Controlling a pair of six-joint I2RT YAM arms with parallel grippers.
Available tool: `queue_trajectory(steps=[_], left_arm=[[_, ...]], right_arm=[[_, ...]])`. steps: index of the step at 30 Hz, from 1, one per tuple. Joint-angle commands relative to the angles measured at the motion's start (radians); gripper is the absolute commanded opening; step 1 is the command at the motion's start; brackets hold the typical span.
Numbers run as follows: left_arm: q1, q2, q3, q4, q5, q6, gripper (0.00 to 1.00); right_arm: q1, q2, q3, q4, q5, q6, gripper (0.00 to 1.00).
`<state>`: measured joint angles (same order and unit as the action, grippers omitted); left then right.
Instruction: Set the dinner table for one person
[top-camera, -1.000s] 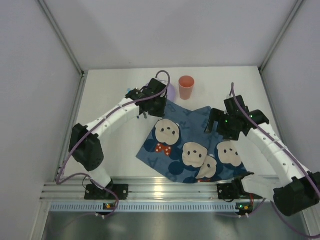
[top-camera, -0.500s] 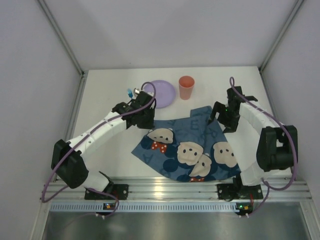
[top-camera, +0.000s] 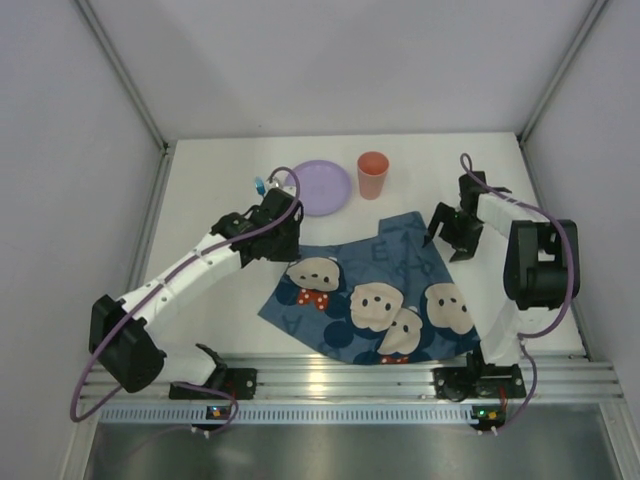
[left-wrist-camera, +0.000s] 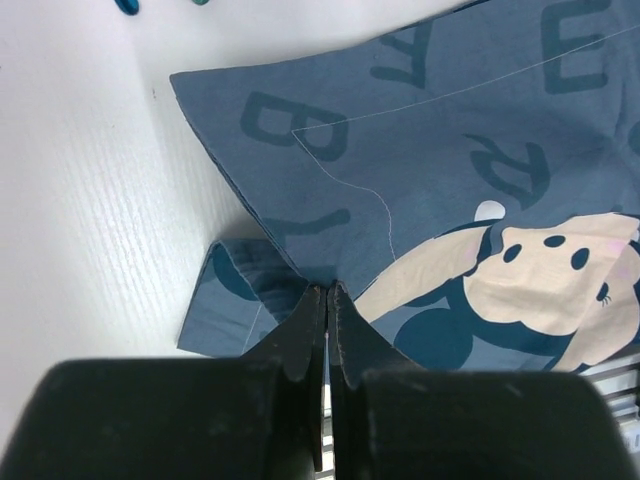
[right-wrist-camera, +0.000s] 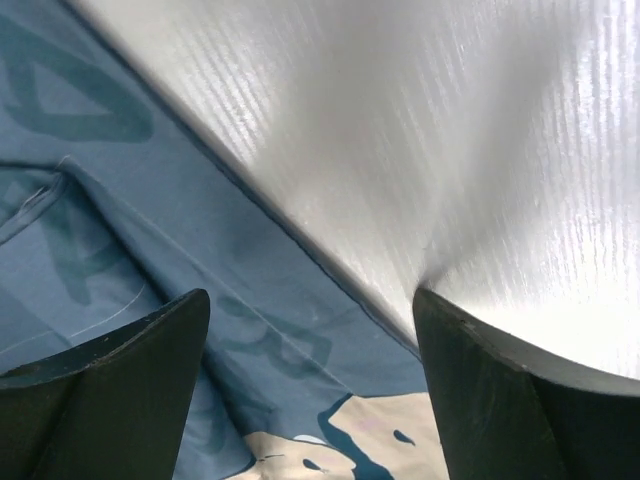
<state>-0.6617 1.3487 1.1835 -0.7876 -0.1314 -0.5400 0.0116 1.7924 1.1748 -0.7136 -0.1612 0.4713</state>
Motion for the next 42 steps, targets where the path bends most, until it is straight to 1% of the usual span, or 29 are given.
queue_trajectory(steps=[1, 4, 5, 7, 8, 10, 11, 13, 14, 17, 20, 25, 26, 30, 33, 37, 38, 41, 42], left_arm=[[0.007, -0.043, -0.033, -0.010, -0.042, -0.014, 0.00], [0.016, -0.059, -0.050, -0.012, -0.053, -0.011, 0.00], [0.020, -0.063, -0.053, -0.010, -0.053, -0.009, 0.00], [0.034, -0.066, -0.059, -0.012, -0.051, -0.005, 0.00], [0.039, -0.068, -0.061, -0.009, -0.050, -0.002, 0.00], [0.053, -0.068, -0.065, -0.007, -0.047, 0.006, 0.00], [0.057, -0.066, -0.067, -0.006, -0.043, 0.008, 0.00], [0.074, -0.063, -0.081, 0.001, -0.039, 0.011, 0.00], [0.088, -0.062, -0.087, 0.001, -0.033, 0.012, 0.00], [0.119, -0.053, -0.110, -0.001, -0.030, 0.029, 0.00], [0.175, -0.025, -0.137, -0.018, -0.030, 0.054, 0.00], [0.211, -0.031, -0.212, 0.007, -0.030, 0.090, 0.00], [0.227, -0.031, -0.220, 0.011, -0.033, 0.092, 0.00], [0.272, -0.017, -0.245, 0.028, -0.025, 0.121, 0.00], [0.289, 0.018, -0.239, 0.039, -0.039, 0.146, 0.00], [0.306, 0.075, -0.179, 0.044, -0.155, 0.181, 0.00], [0.319, 0.102, -0.168, 0.047, -0.165, 0.190, 0.00], [0.336, 0.174, -0.118, 0.048, -0.192, 0.212, 0.00], [0.336, 0.190, -0.098, 0.048, -0.192, 0.215, 0.02]], right_arm=[[-0.002, 0.036, 0.029, 0.049, -0.011, 0.001, 0.82], [0.005, 0.055, 0.011, 0.080, -0.024, 0.013, 0.76], [0.011, 0.059, 0.006, 0.089, -0.029, 0.016, 0.67], [0.025, 0.074, 0.002, 0.092, -0.040, 0.018, 0.56], [0.030, 0.078, 0.000, 0.094, -0.043, 0.018, 0.42], [0.036, 0.078, -0.007, 0.097, -0.050, 0.020, 0.33], [0.037, 0.078, -0.010, 0.098, -0.052, 0.021, 0.23], [0.039, 0.073, -0.017, 0.098, -0.052, 0.018, 0.12], [0.039, 0.070, -0.018, 0.095, -0.051, 0.018, 0.01], [0.037, 0.047, -0.023, 0.074, -0.014, 0.013, 0.00], [0.024, -0.011, -0.062, 0.048, 0.058, 0.026, 0.00], [-0.002, -0.125, -0.133, 0.040, 0.138, 0.039, 0.00], [-0.037, -0.136, -0.147, 0.031, 0.152, 0.041, 0.00], [-0.081, -0.201, -0.168, 0.005, 0.233, 0.056, 0.00], [-0.104, -0.234, -0.164, -0.023, 0.294, 0.061, 0.00], [-0.127, -0.264, -0.152, -0.060, 0.373, 0.066, 0.00], [-0.133, -0.266, -0.147, -0.066, 0.379, 0.061, 0.00], [-0.136, -0.242, -0.126, -0.064, 0.339, 0.052, 0.00], [-0.136, -0.228, -0.121, -0.060, 0.298, 0.053, 0.00]])
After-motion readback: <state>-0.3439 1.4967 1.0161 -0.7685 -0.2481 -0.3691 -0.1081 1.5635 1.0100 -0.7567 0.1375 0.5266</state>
